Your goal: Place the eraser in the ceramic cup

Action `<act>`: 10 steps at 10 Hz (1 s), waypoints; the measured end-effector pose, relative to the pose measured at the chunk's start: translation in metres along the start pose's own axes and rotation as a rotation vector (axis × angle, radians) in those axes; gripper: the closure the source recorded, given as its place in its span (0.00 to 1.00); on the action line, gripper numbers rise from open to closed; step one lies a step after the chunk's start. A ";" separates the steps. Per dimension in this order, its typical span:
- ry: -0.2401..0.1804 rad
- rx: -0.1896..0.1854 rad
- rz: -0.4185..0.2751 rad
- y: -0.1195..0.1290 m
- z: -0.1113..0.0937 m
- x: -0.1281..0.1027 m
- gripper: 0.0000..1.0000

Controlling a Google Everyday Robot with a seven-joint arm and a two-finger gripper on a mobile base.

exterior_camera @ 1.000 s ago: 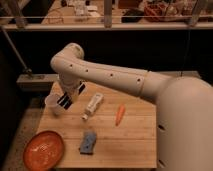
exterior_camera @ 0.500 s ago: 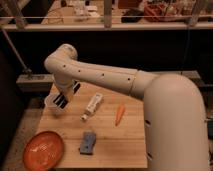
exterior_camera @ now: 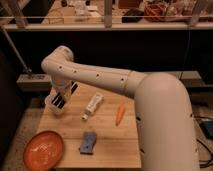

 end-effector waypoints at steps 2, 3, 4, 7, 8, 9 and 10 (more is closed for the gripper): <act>-0.007 0.001 -0.011 -0.006 0.007 -0.004 1.00; -0.007 0.001 -0.014 -0.007 0.012 -0.003 1.00; -0.005 0.003 -0.017 -0.009 0.016 -0.003 1.00; -0.008 0.007 -0.027 -0.013 0.024 -0.004 1.00; -0.011 0.007 -0.031 -0.015 0.027 -0.006 1.00; -0.012 0.007 -0.036 -0.016 0.031 -0.007 1.00; -0.011 0.007 -0.037 -0.017 0.034 -0.007 1.00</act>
